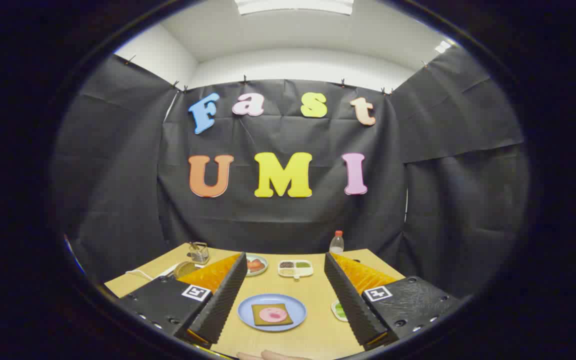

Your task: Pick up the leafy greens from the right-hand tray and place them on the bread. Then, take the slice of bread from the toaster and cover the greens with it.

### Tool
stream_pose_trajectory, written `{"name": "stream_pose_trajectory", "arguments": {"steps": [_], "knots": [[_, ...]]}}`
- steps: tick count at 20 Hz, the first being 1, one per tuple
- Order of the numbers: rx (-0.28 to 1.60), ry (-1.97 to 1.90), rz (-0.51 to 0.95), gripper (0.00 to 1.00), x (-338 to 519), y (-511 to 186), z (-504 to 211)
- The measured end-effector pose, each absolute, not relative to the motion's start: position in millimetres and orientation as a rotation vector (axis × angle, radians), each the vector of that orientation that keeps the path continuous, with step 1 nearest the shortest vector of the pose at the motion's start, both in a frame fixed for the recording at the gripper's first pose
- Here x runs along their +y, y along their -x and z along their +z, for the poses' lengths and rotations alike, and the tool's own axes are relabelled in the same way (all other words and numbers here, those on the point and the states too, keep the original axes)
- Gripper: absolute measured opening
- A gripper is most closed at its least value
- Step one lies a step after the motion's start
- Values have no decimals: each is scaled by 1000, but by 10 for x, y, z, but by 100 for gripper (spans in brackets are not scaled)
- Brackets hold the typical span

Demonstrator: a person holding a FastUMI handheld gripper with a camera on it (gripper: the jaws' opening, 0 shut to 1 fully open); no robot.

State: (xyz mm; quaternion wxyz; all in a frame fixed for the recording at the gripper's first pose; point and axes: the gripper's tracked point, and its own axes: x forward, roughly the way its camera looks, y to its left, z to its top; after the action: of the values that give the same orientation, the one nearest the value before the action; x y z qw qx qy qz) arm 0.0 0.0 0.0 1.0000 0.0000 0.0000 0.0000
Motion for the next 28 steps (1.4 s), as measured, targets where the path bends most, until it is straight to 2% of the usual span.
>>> {"name": "stream_pose_trajectory", "arguments": {"steps": [13,28], "knots": [[20,-5,-24,95,-355,-320,-193],[325,-11,-191,96,-1888,-1418,-1536]]}}
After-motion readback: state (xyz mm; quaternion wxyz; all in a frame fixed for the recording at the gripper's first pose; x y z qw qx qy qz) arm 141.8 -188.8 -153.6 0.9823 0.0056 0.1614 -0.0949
